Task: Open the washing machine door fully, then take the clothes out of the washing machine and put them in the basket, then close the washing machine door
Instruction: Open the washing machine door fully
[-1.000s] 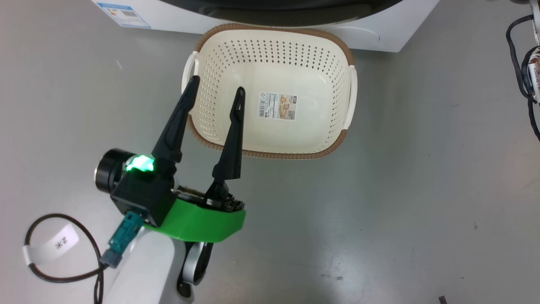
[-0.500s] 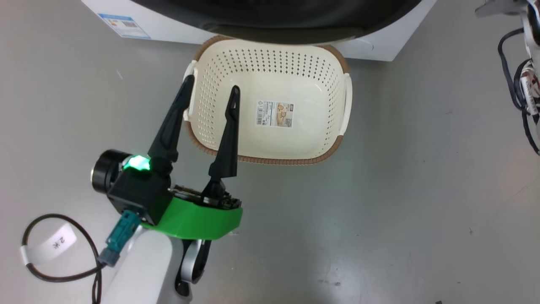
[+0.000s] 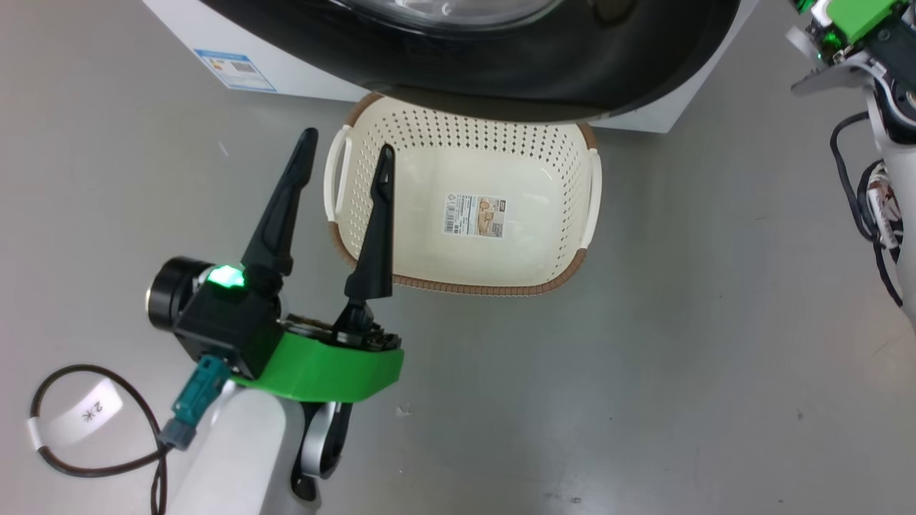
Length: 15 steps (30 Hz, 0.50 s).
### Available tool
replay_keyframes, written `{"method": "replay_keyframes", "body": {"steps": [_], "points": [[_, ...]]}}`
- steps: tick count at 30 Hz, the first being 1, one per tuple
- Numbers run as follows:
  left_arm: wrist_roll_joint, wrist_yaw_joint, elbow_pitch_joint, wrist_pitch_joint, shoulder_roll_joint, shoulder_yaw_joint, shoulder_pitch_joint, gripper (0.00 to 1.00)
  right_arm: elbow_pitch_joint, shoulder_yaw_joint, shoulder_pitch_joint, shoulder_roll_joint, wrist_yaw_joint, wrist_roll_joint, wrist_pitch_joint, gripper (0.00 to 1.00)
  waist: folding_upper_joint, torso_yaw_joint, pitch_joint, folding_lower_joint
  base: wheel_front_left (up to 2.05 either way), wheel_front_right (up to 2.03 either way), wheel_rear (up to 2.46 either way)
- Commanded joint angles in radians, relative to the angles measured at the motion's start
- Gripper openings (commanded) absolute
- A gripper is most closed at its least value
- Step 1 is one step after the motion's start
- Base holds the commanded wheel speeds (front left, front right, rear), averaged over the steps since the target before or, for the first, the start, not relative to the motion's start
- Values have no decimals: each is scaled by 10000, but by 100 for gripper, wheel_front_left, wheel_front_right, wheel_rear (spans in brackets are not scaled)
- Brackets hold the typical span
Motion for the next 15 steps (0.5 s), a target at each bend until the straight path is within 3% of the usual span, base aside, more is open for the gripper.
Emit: {"method": "replay_keyframes", "body": {"steps": [1,15], "points": [[-5,65,-251,-49,181,372,173,100,-486,189,217,406,79,112,181,0,0,54,-92,0,0,0,0],[-101,168,-260,-49,181,564,599,100,-1200,3,1708,287,79,95,324,0,0,433,-928,0,0,0,0]]}}
